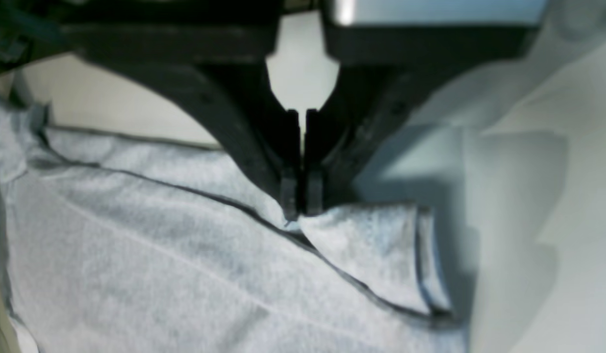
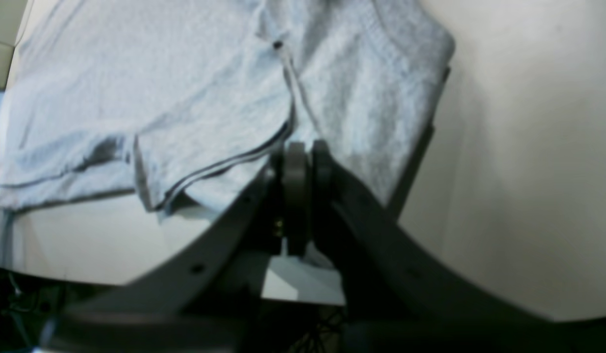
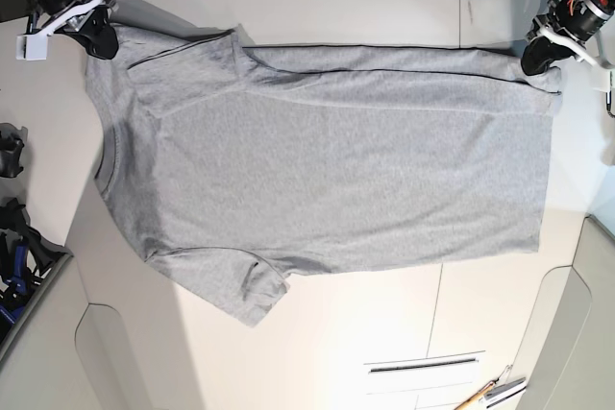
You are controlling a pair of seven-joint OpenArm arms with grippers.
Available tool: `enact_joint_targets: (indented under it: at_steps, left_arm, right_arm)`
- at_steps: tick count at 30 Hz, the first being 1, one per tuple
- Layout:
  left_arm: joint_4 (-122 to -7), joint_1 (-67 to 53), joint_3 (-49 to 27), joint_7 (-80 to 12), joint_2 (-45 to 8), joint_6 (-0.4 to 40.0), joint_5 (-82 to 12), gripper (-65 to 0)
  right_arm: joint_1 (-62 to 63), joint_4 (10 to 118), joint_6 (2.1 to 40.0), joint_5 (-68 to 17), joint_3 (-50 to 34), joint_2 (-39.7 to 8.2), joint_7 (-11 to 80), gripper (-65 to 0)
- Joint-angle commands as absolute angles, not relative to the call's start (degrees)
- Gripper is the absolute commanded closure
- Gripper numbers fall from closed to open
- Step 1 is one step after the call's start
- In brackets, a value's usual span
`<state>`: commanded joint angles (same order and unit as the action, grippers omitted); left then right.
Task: Fold the T-shirt properly
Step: 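Grasp the folded shirt and drag it toward the robot with both grippers, then move both grippers to the shirt's hem-side edge corners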
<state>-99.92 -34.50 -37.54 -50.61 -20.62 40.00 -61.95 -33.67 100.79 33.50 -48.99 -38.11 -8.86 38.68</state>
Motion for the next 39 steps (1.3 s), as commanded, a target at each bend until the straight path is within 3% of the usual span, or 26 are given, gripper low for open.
enact_joint_targets:
  at_steps: [15, 17, 20, 22, 30, 39]
  left_arm:
    - [-100.12, -34.81, -37.52, -51.29, -19.99, 40.0, -61.93, 0.0]
    - [-100.12, -34.81, -37.52, -51.29, -19.99, 40.0, -61.91, -5.4]
    - [-100.12, -35.29, -37.52, -51.27, -20.01, 40.0, -61.95, -23.3]
    - [-100.12, -36.14, -37.54, -51.29, -20.05, 40.0, -61.91, -31.3]
    - [-100.12, -36.38, -42.11, -51.31, -20.01, 40.0, -64.1, -31.6]
    - [-100.12, -36.36, -49.5, -51.27, -20.16, 40.0, -66.74, -31.7]
  right_arm:
    - [-34.15, 100.79, 33.17, -49.74, -38.41, -8.86, 39.99, 0.0]
    - [-34.15, 100.79, 33.19, -49.74, -38.41, -8.86, 40.38, -2.4]
    - [-34.13, 100.79, 33.19, -49.74, -38.83, -8.86, 40.36, -19.0]
    - [-33.98, 100.79, 33.19, -49.71, -40.01, -8.86, 40.38, -21.9]
    - [-33.45, 100.79, 33.19, -50.17, -49.1, -9.04, 40.32, -21.9]
    - [-26.81, 100.77, 32.77, -49.36, -51.64, -15.2, 40.05, -21.9]
